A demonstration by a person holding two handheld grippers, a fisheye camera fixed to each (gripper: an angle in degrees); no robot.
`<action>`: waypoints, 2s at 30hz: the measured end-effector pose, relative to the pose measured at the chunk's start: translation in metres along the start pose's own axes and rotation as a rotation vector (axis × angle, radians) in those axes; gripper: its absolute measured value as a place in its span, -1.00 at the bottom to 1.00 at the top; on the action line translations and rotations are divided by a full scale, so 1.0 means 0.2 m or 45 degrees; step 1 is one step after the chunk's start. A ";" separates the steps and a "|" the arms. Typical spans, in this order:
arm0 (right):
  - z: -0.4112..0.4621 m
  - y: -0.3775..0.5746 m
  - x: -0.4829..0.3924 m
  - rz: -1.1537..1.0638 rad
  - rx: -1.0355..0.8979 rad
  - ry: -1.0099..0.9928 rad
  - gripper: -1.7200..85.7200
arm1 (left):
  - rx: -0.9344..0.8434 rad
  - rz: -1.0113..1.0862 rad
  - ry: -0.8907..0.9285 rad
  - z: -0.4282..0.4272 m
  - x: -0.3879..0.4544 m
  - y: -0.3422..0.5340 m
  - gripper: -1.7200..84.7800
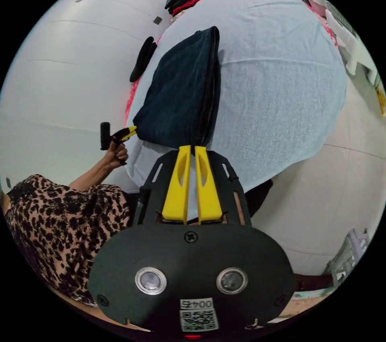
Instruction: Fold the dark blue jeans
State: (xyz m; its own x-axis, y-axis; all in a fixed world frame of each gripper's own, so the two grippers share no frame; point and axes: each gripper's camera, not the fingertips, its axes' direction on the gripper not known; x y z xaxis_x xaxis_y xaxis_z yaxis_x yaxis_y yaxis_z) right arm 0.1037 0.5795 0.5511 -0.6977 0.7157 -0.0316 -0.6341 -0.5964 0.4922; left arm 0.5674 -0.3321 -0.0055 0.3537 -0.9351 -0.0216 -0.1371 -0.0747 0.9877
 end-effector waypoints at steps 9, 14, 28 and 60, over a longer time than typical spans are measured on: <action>0.05 0.10 0.21 0.218 -0.007 -0.113 -0.79 | -0.030 -0.078 -0.019 -0.08 -0.18 0.01 -0.81; 0.04 0.18 0.39 0.366 0.112 -0.438 -0.66 | 0.116 -0.222 0.173 -0.31 -0.31 0.13 -0.77; 0.34 0.14 0.57 0.503 0.107 -0.463 -0.79 | -0.050 -0.479 0.709 0.11 -0.39 0.23 -0.51; 1.10 0.17 1.61 0.489 -0.215 -0.934 -0.30 | 0.265 -0.799 0.632 1.01 -0.32 -0.12 -0.77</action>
State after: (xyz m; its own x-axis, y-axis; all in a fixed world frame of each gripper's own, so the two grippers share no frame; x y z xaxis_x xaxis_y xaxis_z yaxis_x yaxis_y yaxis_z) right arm -0.0688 0.8689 0.7492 -0.5185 0.4719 0.7131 -0.4792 -0.8510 0.2148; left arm 0.3615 -0.3400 -0.0593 0.7824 -0.4399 -0.4408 0.0705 -0.6406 0.7646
